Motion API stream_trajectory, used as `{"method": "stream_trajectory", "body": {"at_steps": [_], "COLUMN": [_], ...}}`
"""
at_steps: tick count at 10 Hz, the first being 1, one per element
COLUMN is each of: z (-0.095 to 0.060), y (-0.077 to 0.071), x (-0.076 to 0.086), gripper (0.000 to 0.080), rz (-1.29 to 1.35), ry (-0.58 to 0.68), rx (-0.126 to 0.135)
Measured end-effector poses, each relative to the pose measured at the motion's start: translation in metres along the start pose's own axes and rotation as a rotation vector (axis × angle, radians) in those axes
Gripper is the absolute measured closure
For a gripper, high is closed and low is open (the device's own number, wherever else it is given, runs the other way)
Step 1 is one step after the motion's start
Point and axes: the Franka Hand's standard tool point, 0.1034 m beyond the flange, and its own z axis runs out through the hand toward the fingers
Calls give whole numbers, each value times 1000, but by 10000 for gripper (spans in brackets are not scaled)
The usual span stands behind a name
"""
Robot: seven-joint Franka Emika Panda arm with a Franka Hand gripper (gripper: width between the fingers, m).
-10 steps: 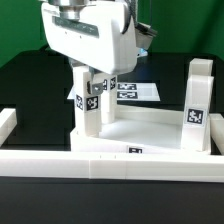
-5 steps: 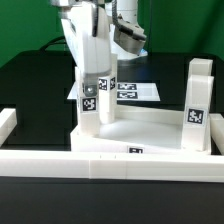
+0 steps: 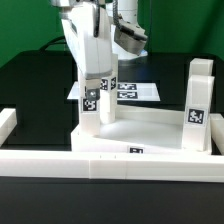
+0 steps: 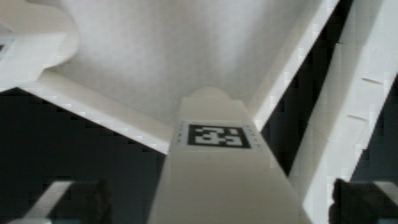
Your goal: Assemble desk
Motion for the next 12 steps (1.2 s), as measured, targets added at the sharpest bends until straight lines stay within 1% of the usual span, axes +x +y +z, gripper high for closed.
{"method": "stream_trajectory", "body": {"at_steps": [1,3,5,7,9,11,12], "z": [0,0,0,-1,-1,0,-1], "y": [0,1,1,0,1,1,2], "x": [0,1,0,0,1,1,2], "gripper": [167,152,151,151,151,151,151], "rz": [-105,-342,-482,-674,-846,-987,-1073], "ry": [4,22,27,37,37,40,36], "rx": [-5,-24,-34,-52,-63,-79,-82]}}
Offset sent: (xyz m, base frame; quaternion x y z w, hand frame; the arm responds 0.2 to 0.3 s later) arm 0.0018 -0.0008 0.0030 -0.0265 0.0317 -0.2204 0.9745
